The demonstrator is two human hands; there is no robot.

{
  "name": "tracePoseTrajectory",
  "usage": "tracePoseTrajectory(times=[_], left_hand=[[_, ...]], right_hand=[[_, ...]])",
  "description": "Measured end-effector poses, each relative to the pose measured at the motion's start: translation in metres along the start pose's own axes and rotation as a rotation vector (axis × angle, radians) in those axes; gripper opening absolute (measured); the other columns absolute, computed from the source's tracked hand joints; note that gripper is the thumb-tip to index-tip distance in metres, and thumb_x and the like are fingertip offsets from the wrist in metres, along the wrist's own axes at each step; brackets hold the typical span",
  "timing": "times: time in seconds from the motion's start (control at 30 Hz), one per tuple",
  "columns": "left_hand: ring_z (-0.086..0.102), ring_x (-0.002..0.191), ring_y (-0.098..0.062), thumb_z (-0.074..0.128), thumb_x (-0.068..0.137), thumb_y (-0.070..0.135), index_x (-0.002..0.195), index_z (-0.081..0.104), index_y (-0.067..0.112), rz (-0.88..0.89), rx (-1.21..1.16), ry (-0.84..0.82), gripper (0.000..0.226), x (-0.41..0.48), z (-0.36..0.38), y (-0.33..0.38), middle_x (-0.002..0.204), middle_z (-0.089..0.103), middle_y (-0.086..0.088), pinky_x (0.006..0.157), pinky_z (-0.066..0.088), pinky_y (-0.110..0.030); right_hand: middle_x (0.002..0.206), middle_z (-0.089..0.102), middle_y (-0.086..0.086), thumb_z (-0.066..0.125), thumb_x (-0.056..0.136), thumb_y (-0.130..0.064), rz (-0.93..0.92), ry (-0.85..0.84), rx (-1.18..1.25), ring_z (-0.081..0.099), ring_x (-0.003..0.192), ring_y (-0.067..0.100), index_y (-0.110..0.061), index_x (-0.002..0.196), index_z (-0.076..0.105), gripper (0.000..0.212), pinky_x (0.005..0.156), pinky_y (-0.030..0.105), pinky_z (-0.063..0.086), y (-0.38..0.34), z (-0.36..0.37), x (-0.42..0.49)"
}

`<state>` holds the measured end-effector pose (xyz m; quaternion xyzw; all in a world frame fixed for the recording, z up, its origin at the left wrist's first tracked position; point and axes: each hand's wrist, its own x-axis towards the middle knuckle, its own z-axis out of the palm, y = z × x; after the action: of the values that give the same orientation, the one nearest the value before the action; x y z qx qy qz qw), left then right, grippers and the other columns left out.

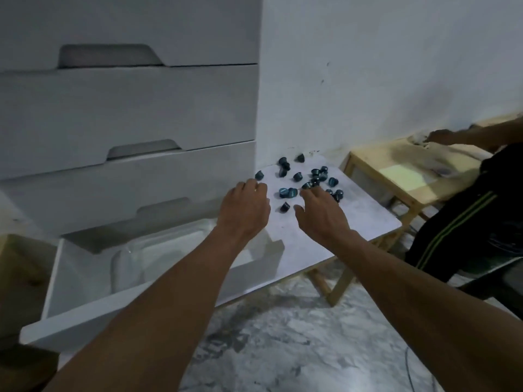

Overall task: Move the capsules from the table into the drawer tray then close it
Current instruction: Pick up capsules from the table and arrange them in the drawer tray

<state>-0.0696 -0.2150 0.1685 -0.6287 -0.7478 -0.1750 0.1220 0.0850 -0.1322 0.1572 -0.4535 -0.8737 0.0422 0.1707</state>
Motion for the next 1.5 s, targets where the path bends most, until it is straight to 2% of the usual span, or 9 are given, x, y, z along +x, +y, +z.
tracePoseTrajectory(times=[0.2, 0.37, 0.7, 0.87, 0.97, 1.07, 1.3, 1.4, 1.5], left_hand=[[0.056, 0.095, -0.027, 0.045, 0.094, 0.026, 0.110, 0.056, 0.010, 0.078, 0.001, 0.006, 0.025, 0.013, 0.008, 0.076, 0.108, 0.059, -0.009, 0.074, 0.045, -0.035], [0.056, 0.091, -0.027, 0.044, 0.093, 0.022, 0.110, 0.055, 0.008, 0.123, -0.001, -0.055, 0.025, 0.032, 0.030, 0.107, 0.106, 0.059, -0.010, 0.071, 0.044, -0.034], [0.057, 0.091, -0.026, 0.046, 0.093, 0.023, 0.107, 0.054, 0.010, 0.147, -0.007, -0.166, 0.021, 0.128, 0.112, 0.103, 0.106, 0.057, -0.008, 0.070, 0.045, -0.034], [0.056, 0.093, -0.024, 0.044, 0.093, 0.019, 0.105, 0.052, 0.011, 0.158, -0.014, -0.289, 0.017, 0.169, 0.159, 0.091, 0.107, 0.056, -0.007, 0.070, 0.044, -0.033], [0.056, 0.094, -0.026, 0.047, 0.091, 0.017, 0.103, 0.052, 0.011, 0.116, -0.067, -0.345, 0.014, 0.181, 0.180, 0.083, 0.108, 0.056, -0.008, 0.072, 0.045, -0.034], [0.057, 0.099, -0.026, 0.048, 0.092, 0.018, 0.106, 0.053, 0.011, 0.066, -0.099, -0.415, 0.017, 0.184, 0.203, 0.078, 0.112, 0.055, -0.008, 0.073, 0.047, -0.035], [0.054, 0.104, -0.025, 0.051, 0.089, 0.019, 0.120, 0.050, 0.017, -0.078, -0.127, -0.510, 0.031, 0.186, 0.262, 0.075, 0.118, 0.052, -0.007, 0.078, 0.048, -0.035], [0.052, 0.106, -0.024, 0.054, 0.088, 0.025, 0.125, 0.048, 0.023, -0.154, -0.156, -0.546, 0.038, 0.188, 0.279, 0.078, 0.123, 0.049, -0.005, 0.081, 0.049, -0.036], [0.052, 0.108, -0.022, 0.051, 0.092, 0.026, 0.125, 0.050, 0.022, -0.258, -0.181, -0.545, 0.033, 0.191, 0.288, 0.080, 0.124, 0.049, -0.003, 0.083, 0.048, -0.034]], right_hand=[[0.114, 0.056, 0.014, 0.049, 0.093, -0.026, 0.060, 0.007, 0.003, 0.055, 0.099, 0.032, -0.007, 0.112, 0.056, 0.028, 0.078, 0.038, 0.048, 0.071, -0.029, -0.023], [0.120, 0.053, 0.014, 0.050, 0.094, -0.029, 0.139, -0.008, 0.034, 0.053, 0.104, 0.032, -0.008, 0.118, 0.053, 0.032, 0.083, 0.038, 0.047, 0.117, -0.032, -0.025], [0.119, 0.053, 0.013, 0.048, 0.094, -0.028, 0.243, -0.084, 0.077, 0.055, 0.103, 0.031, -0.008, 0.119, 0.053, 0.031, 0.085, 0.040, 0.048, 0.178, 0.010, 0.049], [0.117, 0.054, 0.012, 0.046, 0.094, -0.022, 0.281, -0.171, 0.103, 0.056, 0.100, 0.032, -0.011, 0.117, 0.053, 0.027, 0.083, 0.038, 0.047, 0.195, 0.042, 0.102], [0.118, 0.055, 0.012, 0.048, 0.092, -0.017, 0.276, -0.218, 0.124, 0.056, 0.099, 0.032, -0.011, 0.115, 0.055, 0.025, 0.082, 0.038, 0.045, 0.198, 0.069, 0.126], [0.125, 0.054, 0.013, 0.049, 0.092, -0.014, 0.221, -0.320, 0.137, 0.054, 0.107, 0.031, -0.010, 0.119, 0.055, 0.028, 0.088, 0.041, 0.049, 0.199, 0.095, 0.142], [0.136, 0.046, 0.012, 0.043, 0.096, -0.020, 0.172, -0.564, 0.142, 0.052, 0.113, 0.031, -0.014, 0.128, 0.050, 0.034, 0.094, 0.040, 0.045, 0.220, 0.149, 0.176], [0.140, 0.043, 0.011, 0.041, 0.097, -0.020, 0.098, -0.617, 0.167, 0.051, 0.117, 0.031, -0.013, 0.131, 0.048, 0.036, 0.097, 0.039, 0.042, 0.229, 0.163, 0.183], [0.132, 0.048, 0.012, 0.041, 0.098, -0.023, -0.027, -0.627, 0.183, 0.053, 0.112, 0.030, -0.014, 0.130, 0.049, 0.034, 0.094, 0.038, 0.043, 0.239, 0.173, 0.190]])
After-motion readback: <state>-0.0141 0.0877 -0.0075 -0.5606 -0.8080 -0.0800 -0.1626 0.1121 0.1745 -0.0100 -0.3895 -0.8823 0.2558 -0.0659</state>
